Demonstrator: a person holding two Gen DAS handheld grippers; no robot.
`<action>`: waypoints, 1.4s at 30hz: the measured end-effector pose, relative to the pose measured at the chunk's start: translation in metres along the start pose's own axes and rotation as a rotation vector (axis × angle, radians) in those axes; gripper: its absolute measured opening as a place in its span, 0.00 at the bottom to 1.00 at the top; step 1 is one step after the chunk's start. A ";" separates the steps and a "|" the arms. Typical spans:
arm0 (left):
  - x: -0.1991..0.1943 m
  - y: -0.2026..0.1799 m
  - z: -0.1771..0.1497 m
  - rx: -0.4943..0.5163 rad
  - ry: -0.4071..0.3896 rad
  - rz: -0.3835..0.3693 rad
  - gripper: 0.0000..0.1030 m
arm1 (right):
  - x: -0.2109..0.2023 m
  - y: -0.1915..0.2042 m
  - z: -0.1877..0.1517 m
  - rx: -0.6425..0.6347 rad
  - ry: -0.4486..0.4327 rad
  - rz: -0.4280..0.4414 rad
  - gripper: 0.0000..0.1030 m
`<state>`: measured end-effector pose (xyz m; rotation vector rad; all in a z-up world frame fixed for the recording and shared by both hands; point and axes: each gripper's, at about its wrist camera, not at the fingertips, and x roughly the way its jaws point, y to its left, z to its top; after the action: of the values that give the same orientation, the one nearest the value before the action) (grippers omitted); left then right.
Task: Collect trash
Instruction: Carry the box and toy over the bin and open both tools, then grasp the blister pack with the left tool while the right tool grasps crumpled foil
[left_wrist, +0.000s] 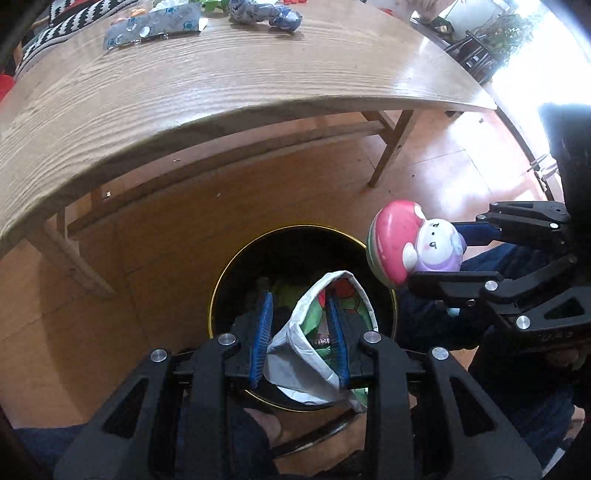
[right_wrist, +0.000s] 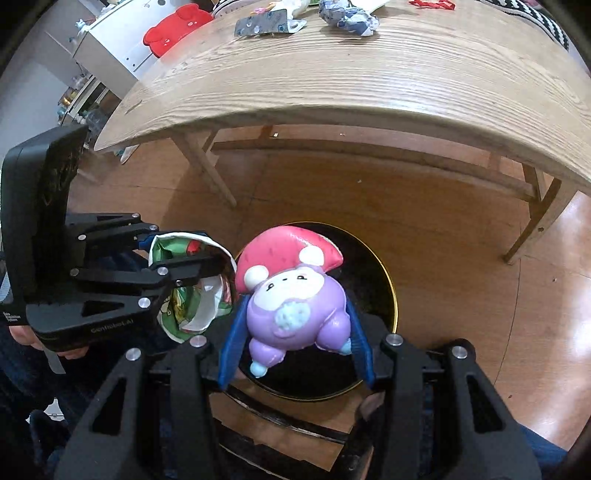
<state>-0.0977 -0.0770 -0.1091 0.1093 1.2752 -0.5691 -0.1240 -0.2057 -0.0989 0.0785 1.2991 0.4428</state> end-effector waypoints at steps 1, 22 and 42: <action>0.000 -0.001 0.000 0.002 0.000 -0.001 0.28 | 0.000 0.000 0.000 -0.001 0.000 -0.001 0.49; -0.009 -0.001 0.004 -0.032 -0.036 0.028 0.65 | -0.006 -0.002 0.005 0.009 -0.044 -0.032 0.74; -0.085 0.083 0.138 -0.461 -0.322 0.082 0.89 | -0.079 -0.014 0.131 -0.096 -0.372 -0.188 0.85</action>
<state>0.0461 -0.0299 -0.0072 -0.3026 1.0516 -0.2000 -0.0129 -0.2221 0.0056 -0.0406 0.9084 0.3109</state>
